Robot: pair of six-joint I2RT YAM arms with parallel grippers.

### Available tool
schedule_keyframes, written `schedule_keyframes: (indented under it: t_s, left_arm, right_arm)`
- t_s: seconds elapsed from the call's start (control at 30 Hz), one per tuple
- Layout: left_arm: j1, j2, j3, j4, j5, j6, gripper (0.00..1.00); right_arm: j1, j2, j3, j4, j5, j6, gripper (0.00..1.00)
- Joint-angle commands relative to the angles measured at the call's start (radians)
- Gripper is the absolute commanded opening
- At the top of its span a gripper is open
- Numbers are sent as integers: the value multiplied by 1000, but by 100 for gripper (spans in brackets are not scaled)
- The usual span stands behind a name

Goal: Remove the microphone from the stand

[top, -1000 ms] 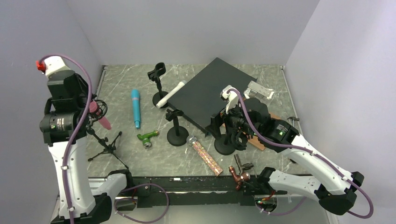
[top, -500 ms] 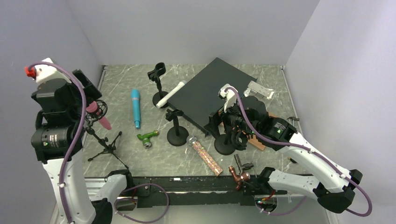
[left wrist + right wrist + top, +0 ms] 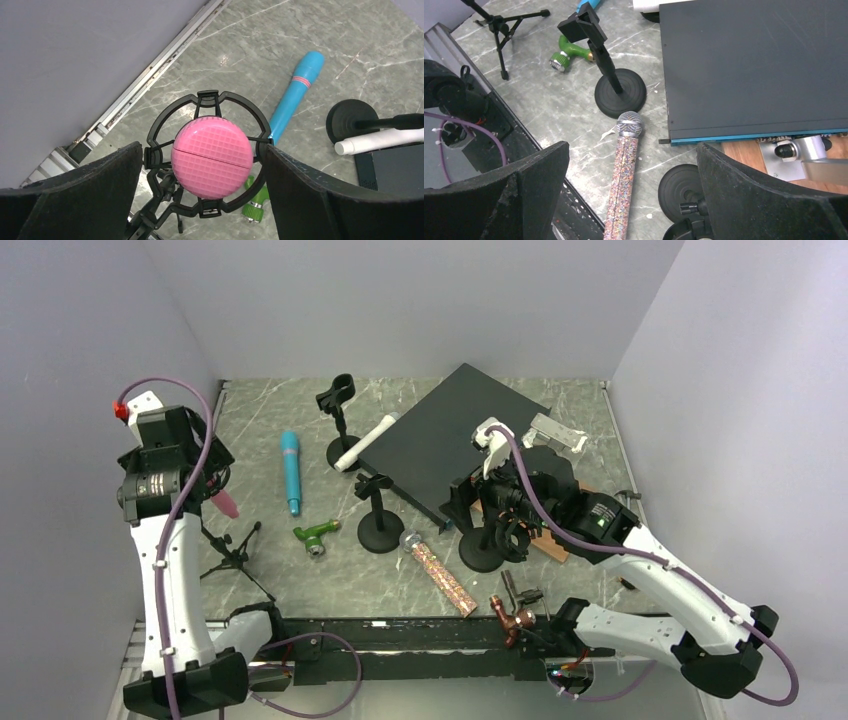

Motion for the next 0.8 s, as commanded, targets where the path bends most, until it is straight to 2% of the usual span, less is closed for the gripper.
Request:
schedule_keyframes:
  t_s: [0.0,0.1,0.2,0.27,0.37,0.77]
  left_arm:
    - [16,-48,-46,121,-2,-28,84]
    - [16,-40,-35,129,9,-16,57]
    - [17,-33,-16,123,20,-9,46]
    - [17,-36,9,113,29,1,32]
    - [18,-28,86,74,32,38,0]
    - [16,31,492,-78,53,93,0]
  right_arm:
    - [-1,-27,28,11,40,-25,100]
    - [-2,-26,25,16,40,-25,100]
    - [-2,-21,23,22,36,-22,100]
    - [-2,-17,24,23,31,-21,100]
    - [-1,-14,30,23,29,-19,100]
    - [-1,29,73,-8,13,0,100]
